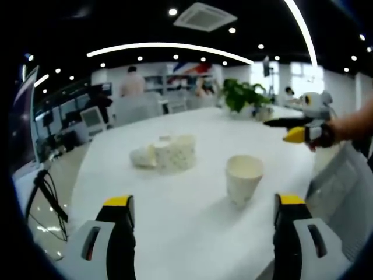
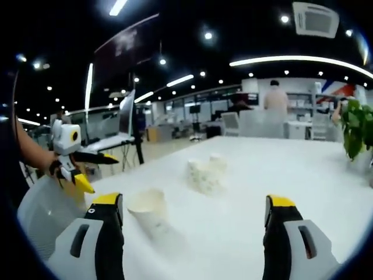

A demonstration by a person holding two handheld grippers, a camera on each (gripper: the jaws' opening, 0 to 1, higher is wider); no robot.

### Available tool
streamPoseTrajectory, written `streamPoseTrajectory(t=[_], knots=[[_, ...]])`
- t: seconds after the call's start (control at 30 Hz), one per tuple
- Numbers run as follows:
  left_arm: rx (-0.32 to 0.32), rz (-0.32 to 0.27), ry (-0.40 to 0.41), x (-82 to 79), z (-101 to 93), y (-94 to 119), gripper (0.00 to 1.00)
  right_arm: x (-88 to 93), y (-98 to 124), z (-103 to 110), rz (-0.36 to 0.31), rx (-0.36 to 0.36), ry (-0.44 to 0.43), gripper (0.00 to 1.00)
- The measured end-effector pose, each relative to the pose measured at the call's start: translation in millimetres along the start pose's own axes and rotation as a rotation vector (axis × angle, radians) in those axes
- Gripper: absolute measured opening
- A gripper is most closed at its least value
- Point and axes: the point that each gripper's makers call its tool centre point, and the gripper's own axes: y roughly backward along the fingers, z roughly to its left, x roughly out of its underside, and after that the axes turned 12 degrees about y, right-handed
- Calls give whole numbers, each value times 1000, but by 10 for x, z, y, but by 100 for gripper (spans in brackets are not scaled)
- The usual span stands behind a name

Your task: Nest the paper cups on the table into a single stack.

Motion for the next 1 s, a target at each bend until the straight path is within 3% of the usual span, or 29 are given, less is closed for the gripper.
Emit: streamPoseTrajectory(t=[0.47, 1.0], knots=[[-17, -15, 47, -12, 53, 24, 99, 126, 114, -19, 29, 17, 13, 100], [-73, -25, 65, -17, 186, 57, 99, 10, -182, -405, 16, -11, 36, 100]])
